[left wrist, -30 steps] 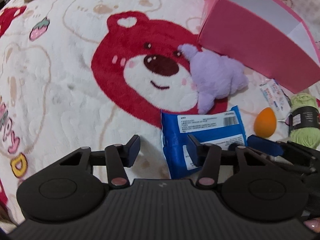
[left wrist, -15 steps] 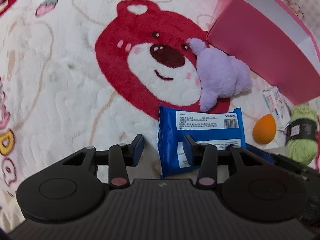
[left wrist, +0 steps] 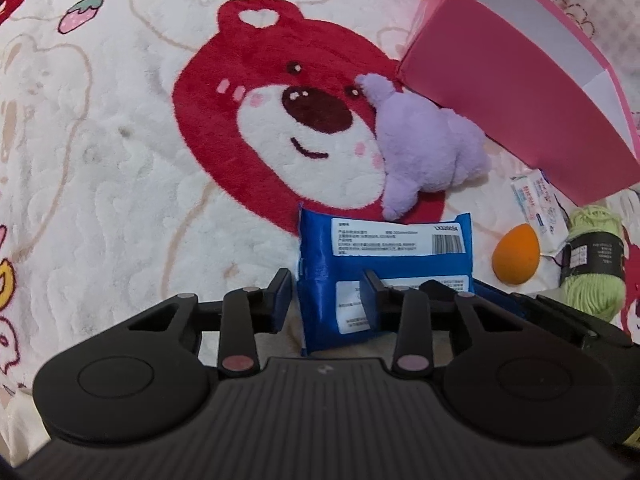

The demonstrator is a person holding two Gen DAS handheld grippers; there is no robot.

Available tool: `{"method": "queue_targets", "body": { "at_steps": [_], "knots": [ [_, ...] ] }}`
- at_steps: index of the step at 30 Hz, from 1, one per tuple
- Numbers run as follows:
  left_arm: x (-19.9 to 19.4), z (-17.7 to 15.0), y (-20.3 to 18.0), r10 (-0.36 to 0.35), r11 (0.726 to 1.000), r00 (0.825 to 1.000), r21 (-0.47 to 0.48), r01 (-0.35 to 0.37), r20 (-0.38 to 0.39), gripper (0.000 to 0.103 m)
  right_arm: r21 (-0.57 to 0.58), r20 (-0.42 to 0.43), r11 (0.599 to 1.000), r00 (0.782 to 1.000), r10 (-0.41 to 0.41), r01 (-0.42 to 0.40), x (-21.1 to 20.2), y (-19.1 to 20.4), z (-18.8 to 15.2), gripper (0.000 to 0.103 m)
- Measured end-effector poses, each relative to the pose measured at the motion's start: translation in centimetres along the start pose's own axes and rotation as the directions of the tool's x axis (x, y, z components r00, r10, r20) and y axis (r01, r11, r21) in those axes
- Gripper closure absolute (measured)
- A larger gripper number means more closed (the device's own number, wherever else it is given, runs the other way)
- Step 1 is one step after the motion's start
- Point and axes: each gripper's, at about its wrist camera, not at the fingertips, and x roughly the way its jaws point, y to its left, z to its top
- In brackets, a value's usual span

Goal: Organize objects
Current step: 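Lift the blue wet-wipe pack with the right gripper toward the pink box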

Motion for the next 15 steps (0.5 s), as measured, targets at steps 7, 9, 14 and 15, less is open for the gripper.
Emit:
{"method": "queue_targets", "body": {
  "at_steps": [7, 9, 14, 15],
  "knots": [
    [0.3, -0.5, -1.1, 0.021, 0.997, 1.000, 0.069, -0.021, 0.007, 0.060, -0.034, 0.018, 0.999, 1.000, 0.005, -0.005, 0.0, 0.0, -0.5, 0.067],
    [0.3, -0.5, -1.1, 0.020, 0.997, 1.000, 0.068, -0.020, 0.009, 0.060, -0.040, 0.021, 0.999, 1.000, -0.005, 0.006, 0.0, 0.1, -0.6, 0.064],
    [-0.5, -0.6, -1.4, -0.005, 0.997, 1.000, 0.077, 0.004, 0.021, 0.062, -0.030, 0.020, 0.999, 1.000, -0.019, 0.020, -0.3, 0.6, -0.7, 0.064],
    [-0.7, -0.5, -1.4, -0.014, 0.997, 1.000, 0.079, 0.012, 0.024, 0.062, -0.029, 0.023, 1.000, 1.000, -0.011, 0.011, -0.5, 0.6, -0.7, 0.064]
  ]
}}
